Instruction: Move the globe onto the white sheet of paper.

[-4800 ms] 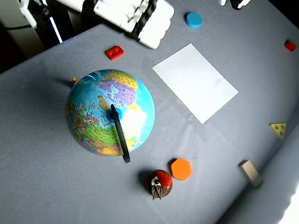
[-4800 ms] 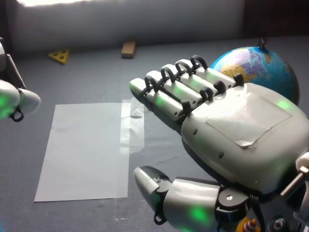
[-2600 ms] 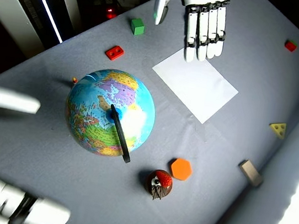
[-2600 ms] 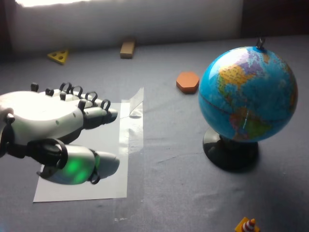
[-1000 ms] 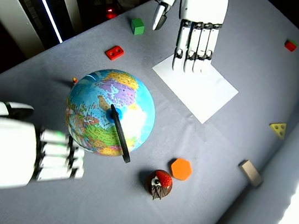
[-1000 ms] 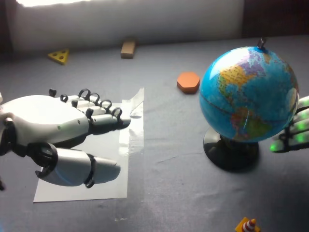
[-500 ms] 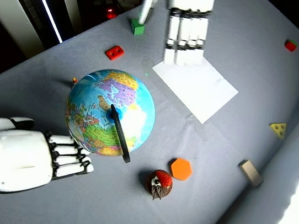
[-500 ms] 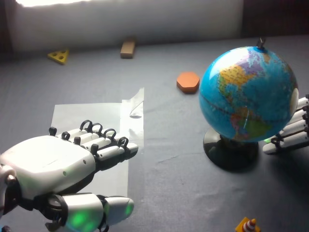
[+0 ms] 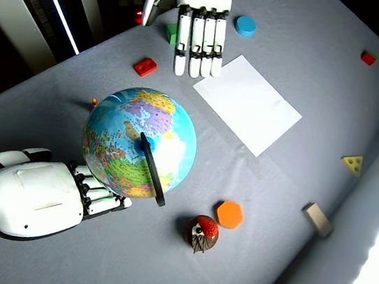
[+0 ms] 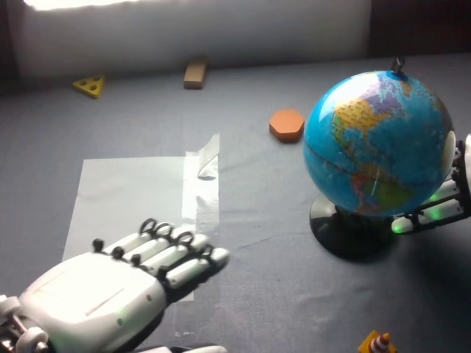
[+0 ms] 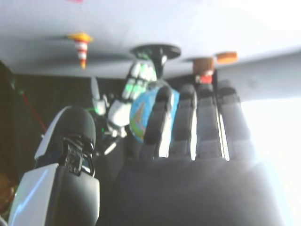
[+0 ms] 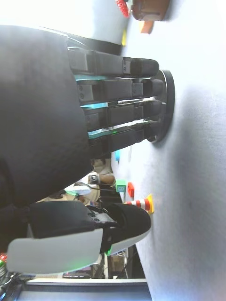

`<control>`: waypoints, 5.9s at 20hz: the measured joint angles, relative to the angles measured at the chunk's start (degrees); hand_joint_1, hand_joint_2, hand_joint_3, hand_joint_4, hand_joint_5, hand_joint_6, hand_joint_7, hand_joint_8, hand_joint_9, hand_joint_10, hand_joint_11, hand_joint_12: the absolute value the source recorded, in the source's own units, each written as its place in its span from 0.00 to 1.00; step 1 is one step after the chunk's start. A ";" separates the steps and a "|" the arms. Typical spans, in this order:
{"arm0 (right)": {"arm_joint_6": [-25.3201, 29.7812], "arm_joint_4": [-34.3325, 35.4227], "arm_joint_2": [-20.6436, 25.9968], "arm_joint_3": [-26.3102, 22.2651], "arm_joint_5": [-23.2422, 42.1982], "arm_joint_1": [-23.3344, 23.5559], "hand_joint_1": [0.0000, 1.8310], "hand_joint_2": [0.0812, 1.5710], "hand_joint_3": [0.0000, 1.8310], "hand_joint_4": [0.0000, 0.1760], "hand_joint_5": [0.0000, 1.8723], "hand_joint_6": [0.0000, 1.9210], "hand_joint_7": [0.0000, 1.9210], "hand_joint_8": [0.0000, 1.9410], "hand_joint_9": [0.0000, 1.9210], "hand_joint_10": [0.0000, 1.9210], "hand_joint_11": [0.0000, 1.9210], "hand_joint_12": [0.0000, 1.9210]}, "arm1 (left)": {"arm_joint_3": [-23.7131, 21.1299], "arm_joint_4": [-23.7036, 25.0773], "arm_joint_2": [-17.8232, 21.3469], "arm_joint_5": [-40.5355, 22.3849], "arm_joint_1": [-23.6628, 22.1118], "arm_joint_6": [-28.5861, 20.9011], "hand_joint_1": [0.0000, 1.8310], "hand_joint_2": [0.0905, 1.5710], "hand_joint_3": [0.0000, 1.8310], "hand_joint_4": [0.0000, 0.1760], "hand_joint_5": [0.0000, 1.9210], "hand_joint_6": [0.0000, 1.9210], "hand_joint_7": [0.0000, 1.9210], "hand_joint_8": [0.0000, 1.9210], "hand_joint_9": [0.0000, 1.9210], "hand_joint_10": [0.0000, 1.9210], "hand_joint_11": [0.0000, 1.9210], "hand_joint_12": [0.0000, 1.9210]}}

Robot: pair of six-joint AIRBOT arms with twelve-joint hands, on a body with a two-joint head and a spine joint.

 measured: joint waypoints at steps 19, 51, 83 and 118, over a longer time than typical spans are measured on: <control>3.78 -3.56 -7.96 2.40 -3.52 3.48 0.00 0.71 0.00 0.00 0.08 0.00 0.09 0.00 0.11 0.00 0.00 0.20 | 5.11 -0.79 -6.62 -12.09 5.35 1.25 0.00 0.77 0.00 0.25 0.03 0.00 0.01 0.00 0.00 0.00 0.00 0.01; 12.50 -13.81 -25.62 2.54 -14.47 10.49 0.00 0.71 0.00 0.00 0.09 0.00 0.09 0.00 0.12 0.00 0.00 0.24 | 8.26 1.44 -7.21 -12.96 9.11 -4.92 0.00 0.77 0.00 0.25 0.02 0.00 0.00 0.00 0.00 0.00 0.00 0.00; 16.48 -17.88 -25.77 0.07 -14.56 14.56 0.00 0.71 0.00 0.00 0.08 0.00 0.10 0.00 0.12 0.00 0.00 0.25 | 3.98 -0.87 -4.85 -13.75 10.91 -6.47 0.00 0.77 0.00 0.24 0.03 0.00 0.00 0.00 0.00 0.00 0.00 0.00; 63.32 -31.19 13.60 -51.91 -74.23 13.77 0.00 0.71 0.00 0.00 0.08 0.00 0.09 0.00 0.12 0.00 0.00 0.19 | -6.29 -99.38 -0.24 3.02 -42.01 87.14 0.00 0.76 0.00 0.24 0.02 0.00 0.00 0.00 0.00 0.00 0.00 0.00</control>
